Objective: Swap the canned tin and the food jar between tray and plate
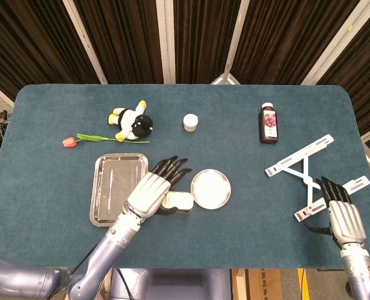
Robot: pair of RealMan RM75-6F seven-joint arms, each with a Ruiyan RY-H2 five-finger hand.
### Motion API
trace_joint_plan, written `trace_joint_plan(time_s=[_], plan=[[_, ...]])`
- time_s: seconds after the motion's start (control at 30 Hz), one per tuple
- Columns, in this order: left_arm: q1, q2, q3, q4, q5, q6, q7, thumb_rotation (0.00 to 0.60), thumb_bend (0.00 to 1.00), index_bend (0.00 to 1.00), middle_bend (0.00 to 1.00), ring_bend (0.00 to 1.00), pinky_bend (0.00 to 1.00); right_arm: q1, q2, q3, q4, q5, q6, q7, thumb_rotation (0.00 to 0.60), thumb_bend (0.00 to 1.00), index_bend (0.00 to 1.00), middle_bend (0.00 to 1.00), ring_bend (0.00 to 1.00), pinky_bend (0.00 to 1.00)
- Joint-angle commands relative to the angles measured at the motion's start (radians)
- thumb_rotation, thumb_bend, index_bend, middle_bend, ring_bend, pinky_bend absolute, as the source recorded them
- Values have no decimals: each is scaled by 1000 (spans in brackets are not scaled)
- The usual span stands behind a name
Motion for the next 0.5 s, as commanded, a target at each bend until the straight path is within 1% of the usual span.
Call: trace_joint_plan(time_s=[0.03, 0.13, 0.23, 0.37, 0.5], plan=[[19, 26, -52, 96, -77, -18, -95, 600, 44, 145, 33, 0, 79, 0, -5, 2, 1, 5, -1, -9, 600, 0, 16, 0, 0, 0], [17, 40, -81, 151, -123, -60, -158, 600, 35, 138, 19, 0, 48, -3, -11, 7, 1, 12, 7, -24, 600, 0, 16, 0, 0, 0], [15, 55, -92, 200, -152, -112, -226, 600, 9, 126, 2, 0, 32, -3, -14, 11, 3, 20, 5, -26, 600, 0, 16, 0, 0, 0], [9, 65, -78, 262, -177, -180, -266, 600, 0, 110, 0, 0, 21, 0, -18, 13, 9, 29, -5, -32, 600, 0, 16, 0, 0, 0], [2, 53, -69, 311, -186, -234, -319, 600, 0, 107, 0, 0, 21, 0, -22, 14, 9, 30, -6, -41, 600, 0, 16, 0, 0, 0]])
